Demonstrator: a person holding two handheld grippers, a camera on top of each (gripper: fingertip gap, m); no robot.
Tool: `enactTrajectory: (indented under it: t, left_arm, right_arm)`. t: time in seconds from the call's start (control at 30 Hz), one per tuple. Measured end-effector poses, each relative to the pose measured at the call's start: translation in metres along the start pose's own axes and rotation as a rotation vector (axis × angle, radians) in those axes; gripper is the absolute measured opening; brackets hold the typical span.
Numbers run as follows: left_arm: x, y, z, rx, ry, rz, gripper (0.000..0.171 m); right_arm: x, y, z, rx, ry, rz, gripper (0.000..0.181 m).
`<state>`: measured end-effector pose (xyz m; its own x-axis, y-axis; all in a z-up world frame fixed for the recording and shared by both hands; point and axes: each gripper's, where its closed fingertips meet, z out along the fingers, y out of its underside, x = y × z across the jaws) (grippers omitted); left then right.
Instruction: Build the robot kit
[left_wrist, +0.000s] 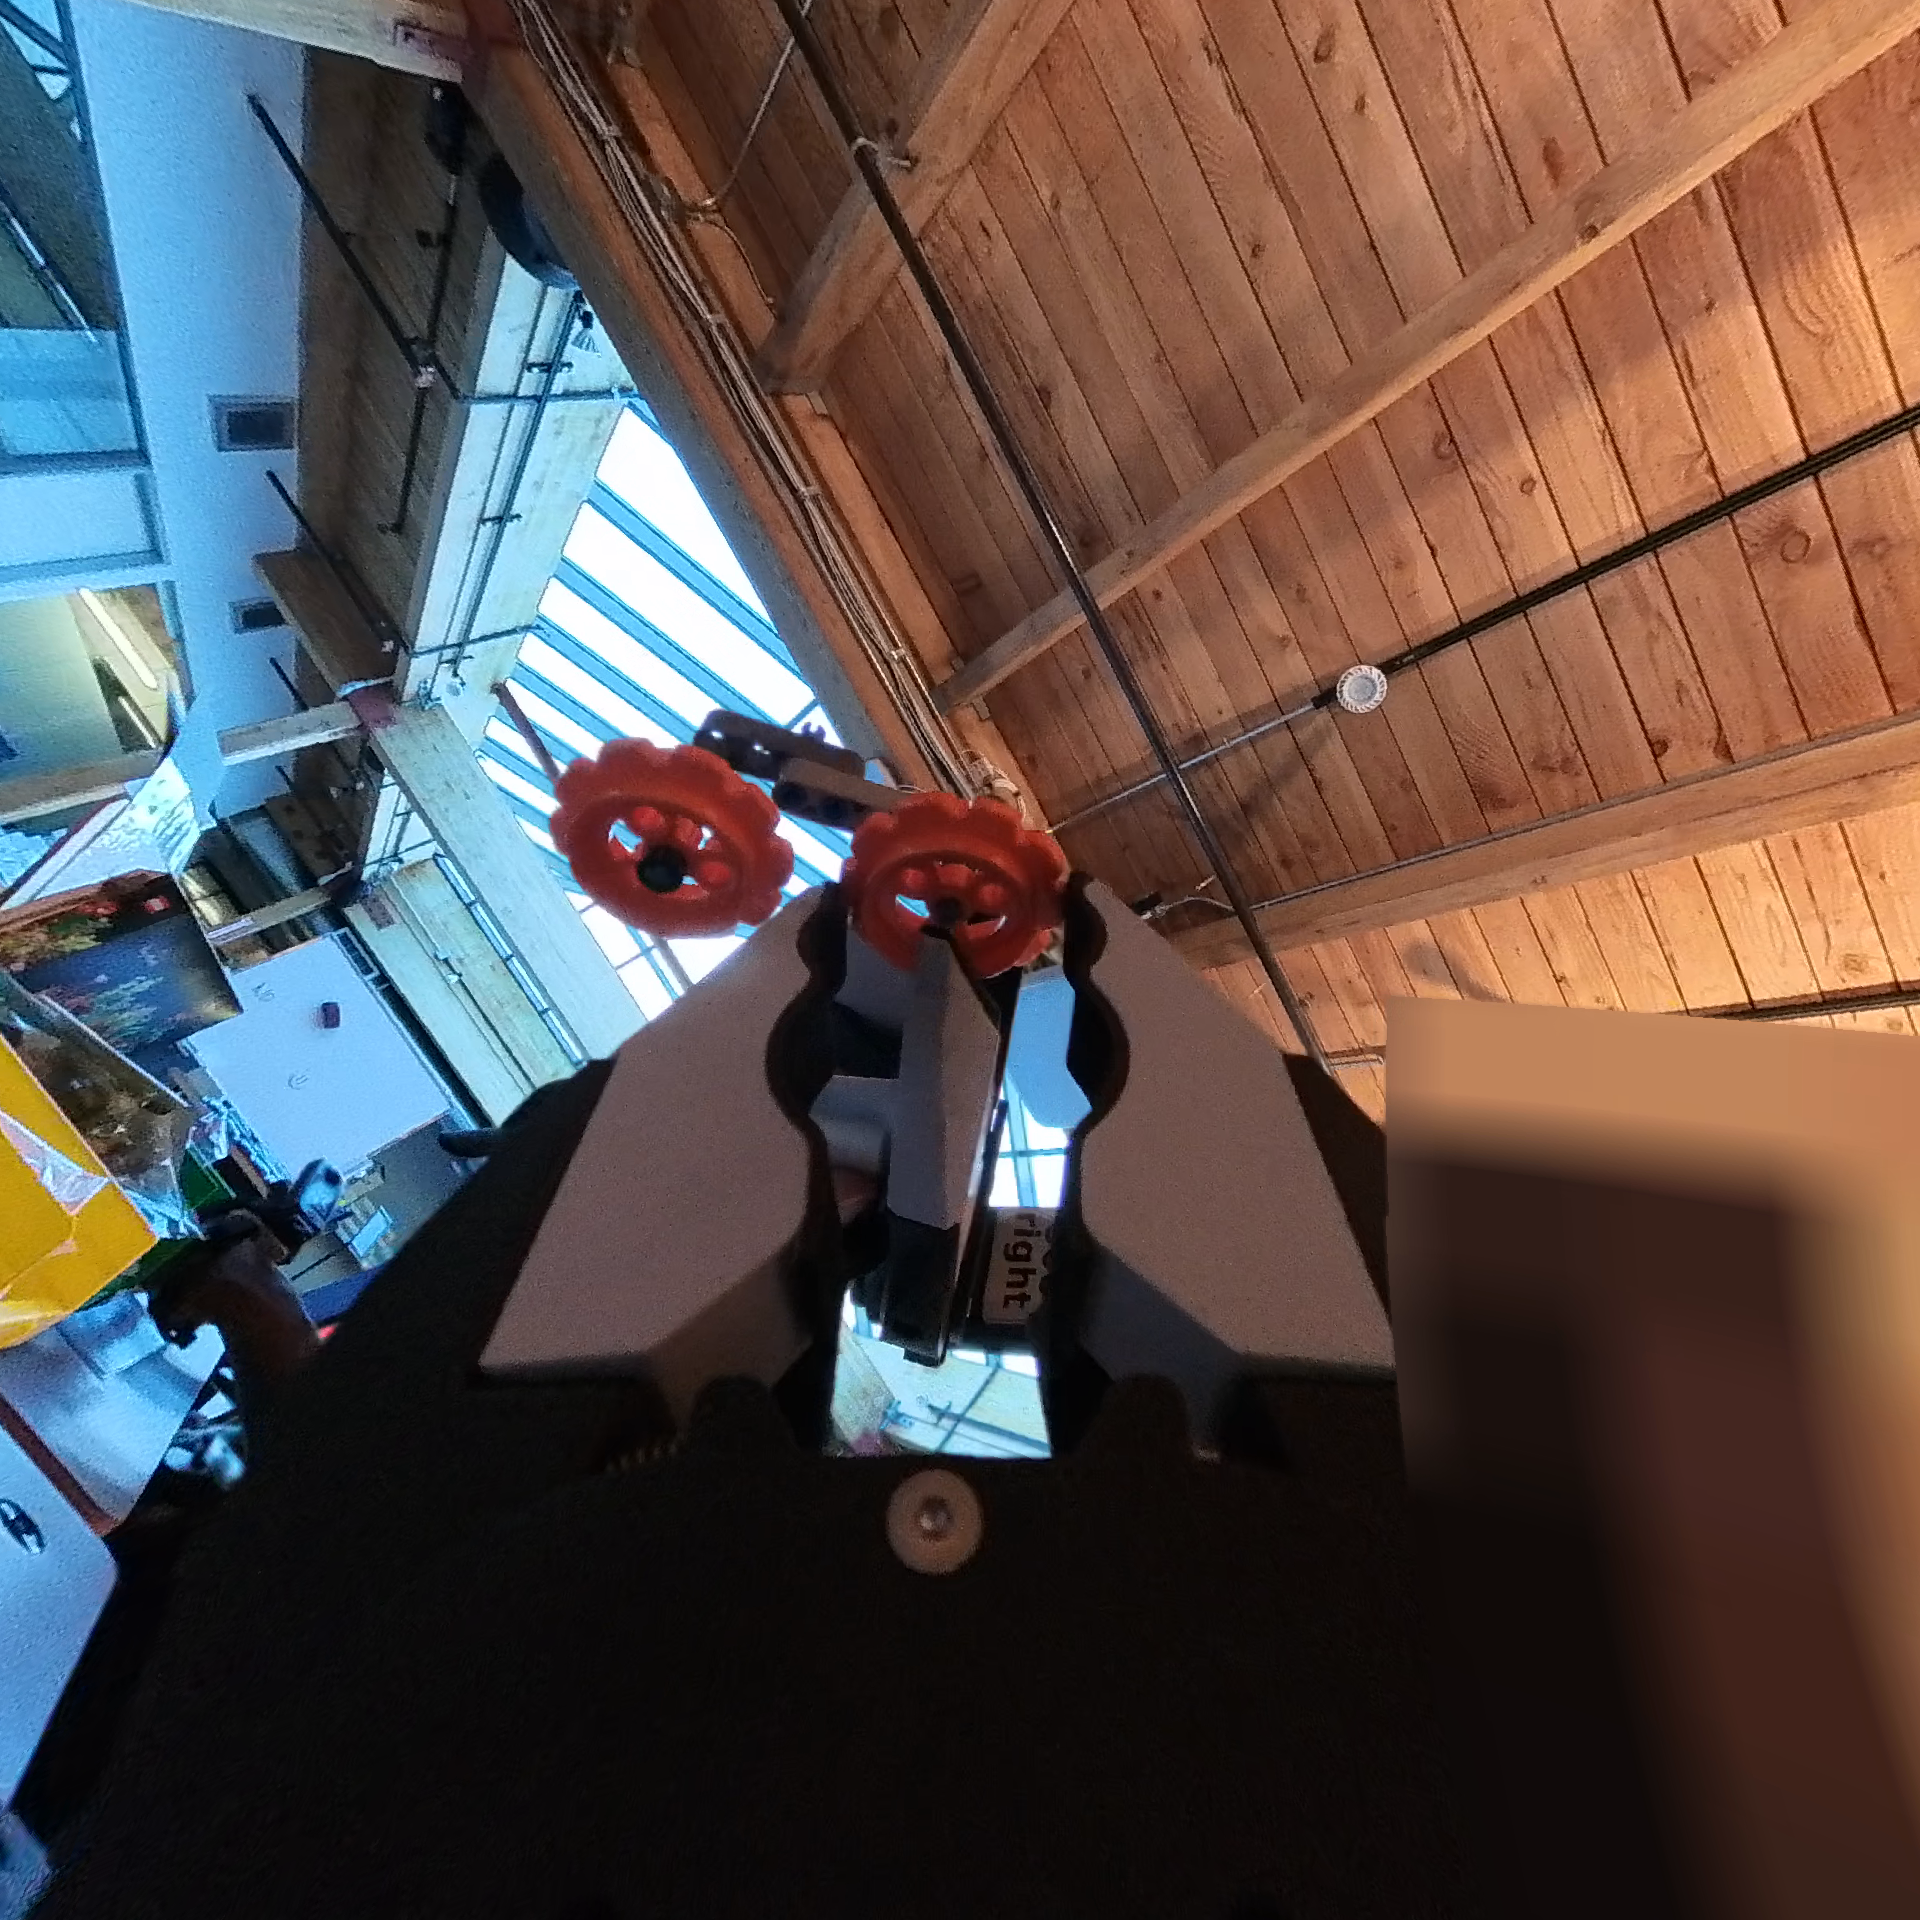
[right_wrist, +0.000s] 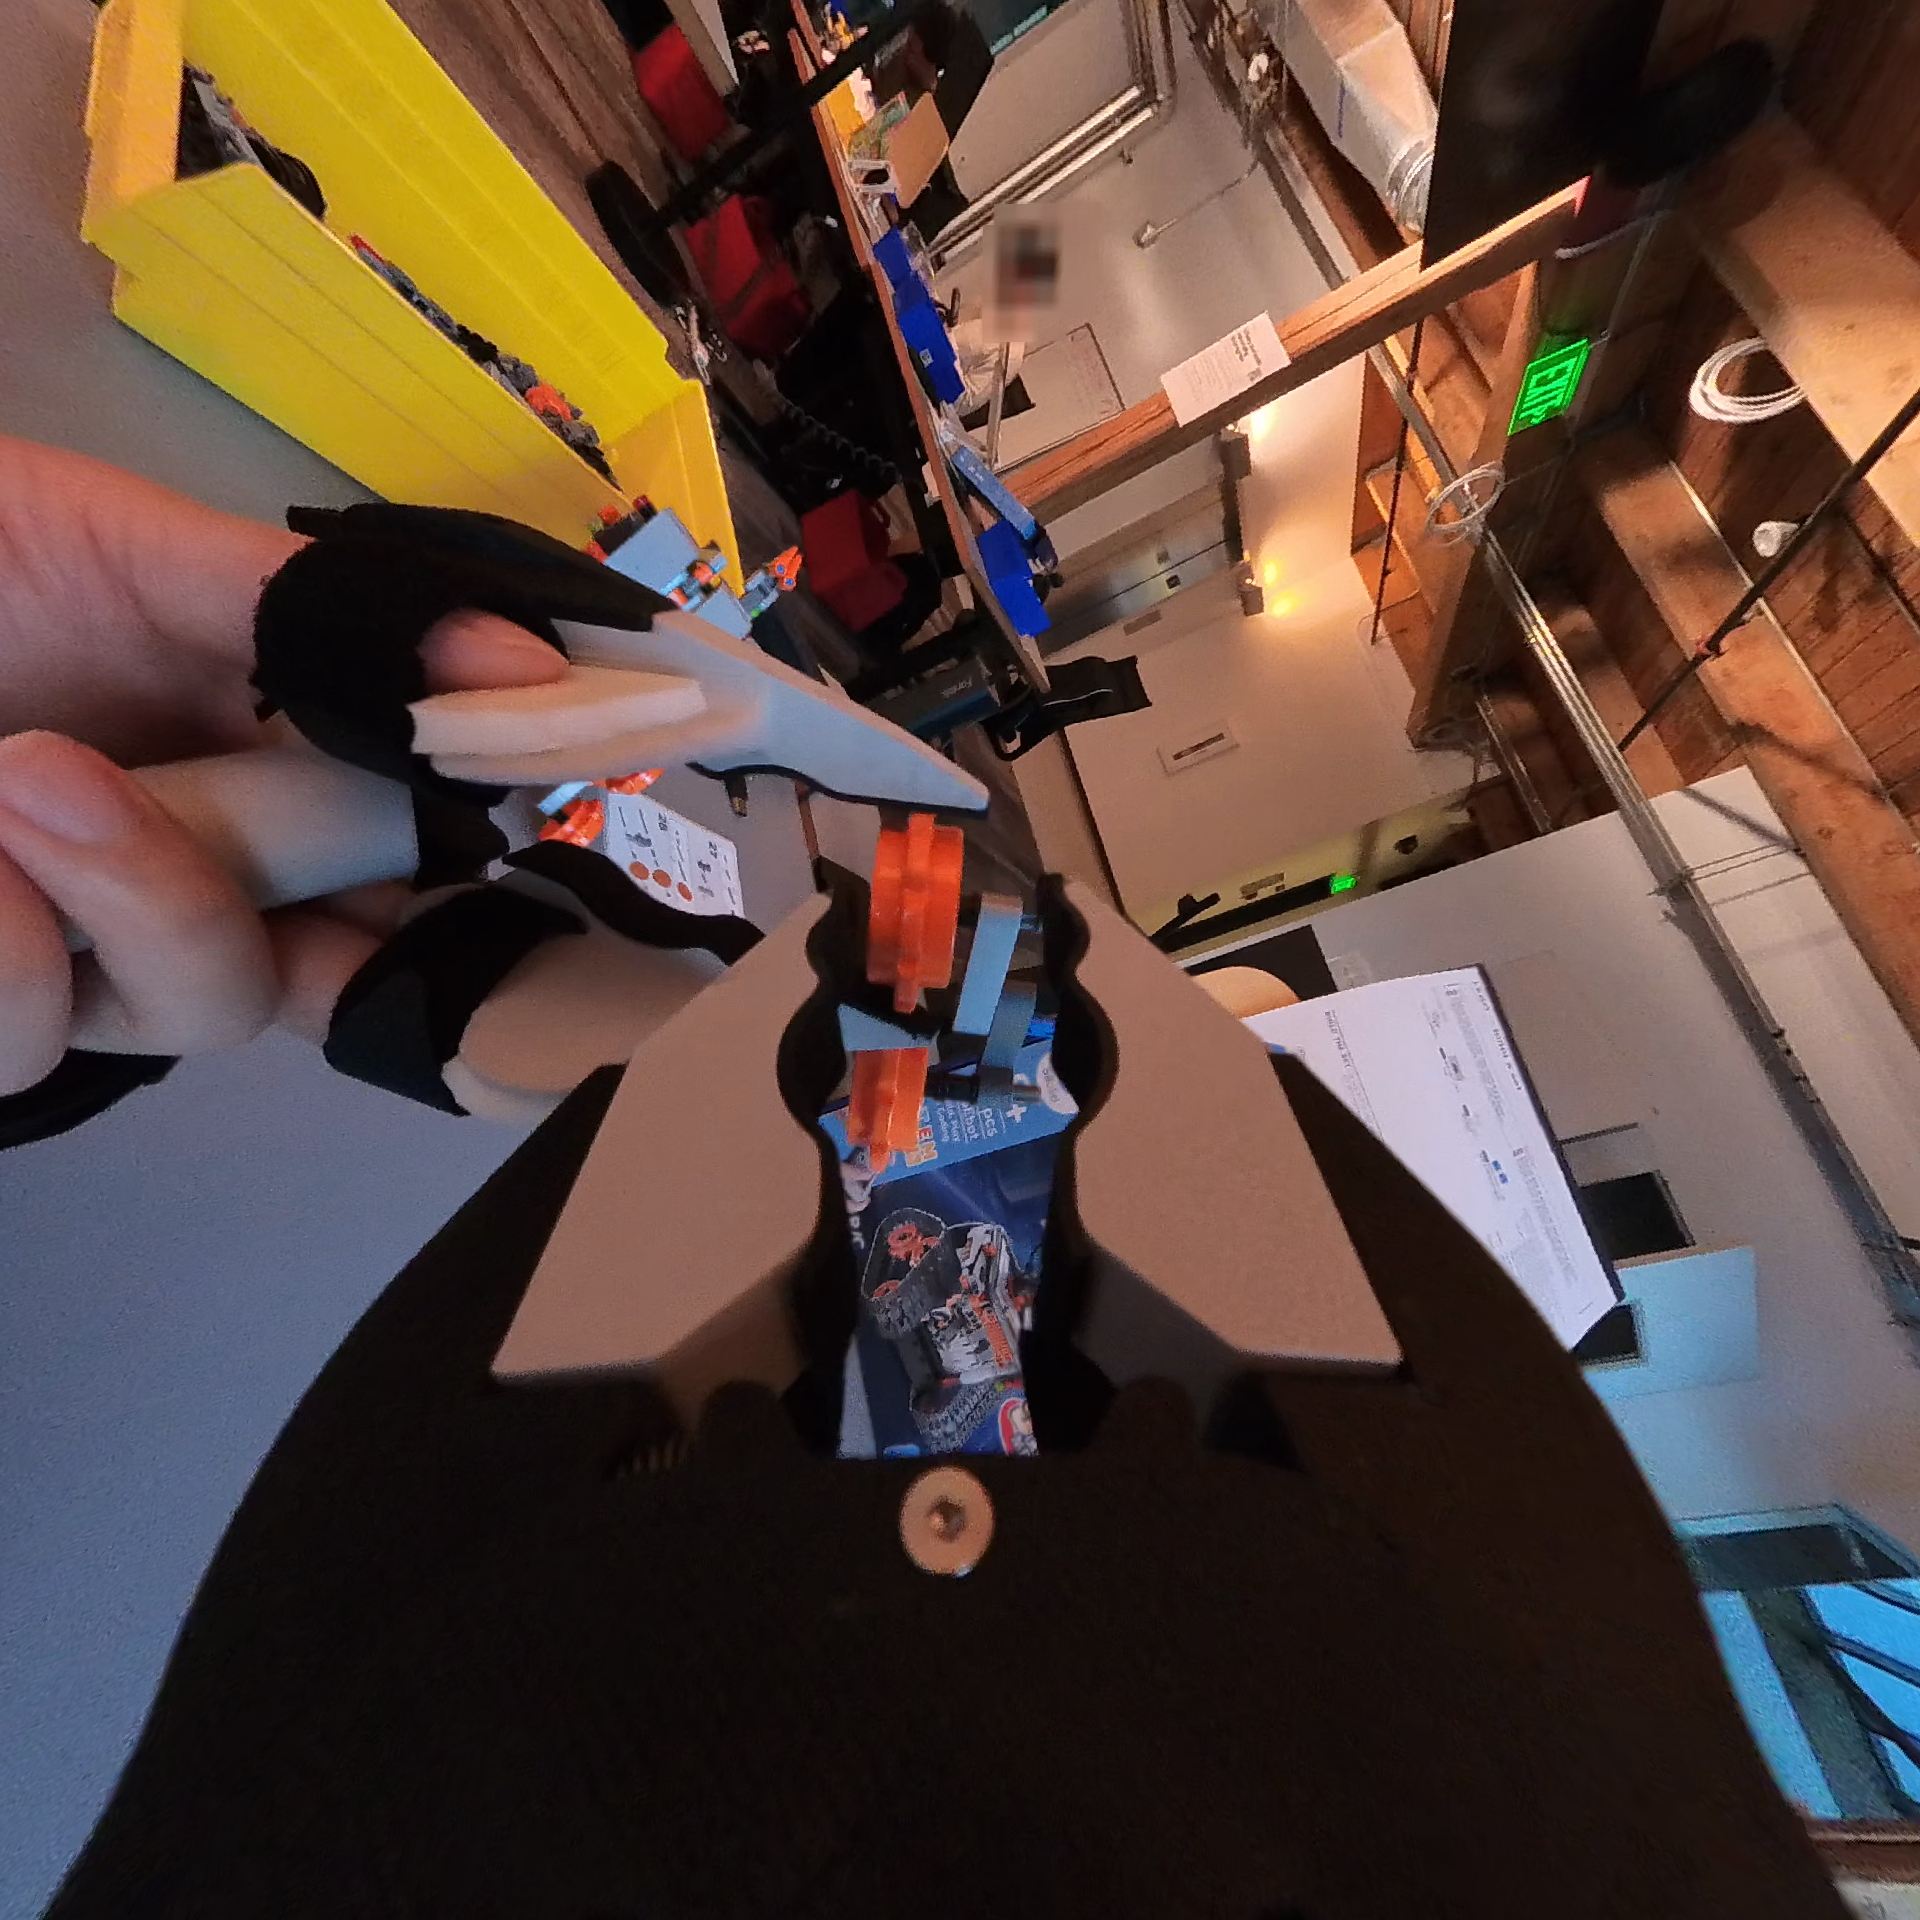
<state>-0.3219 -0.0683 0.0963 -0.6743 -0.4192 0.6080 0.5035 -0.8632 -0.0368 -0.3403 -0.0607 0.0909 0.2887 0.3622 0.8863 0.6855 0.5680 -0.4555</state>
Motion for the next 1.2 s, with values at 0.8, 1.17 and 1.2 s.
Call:
enactTrajectory:
  t: [0.8, 1.17, 1.2]
  left_arm:
    - [0.015, 0.011, 0.004, -0.072, 0.031, -0.047, 0.04]
    - [-0.001, 0.012, 0.002, -0.112, -0.025, -0.034, 0.04]
    - [-0.003, 0.013, 0.002, -0.109, -0.032, -0.036, 0.04]
  right_arm:
    - [0.004, -0.01, -0.012, 0.012, -0.023, 0.051, 0.037]
    - [-0.001, 0.005, -0.004, 0.001, 0.059, 0.105, 0.033]
    - [-0.002, 0.006, -0.004, -0.001, 0.051, 0.107, 0.032]
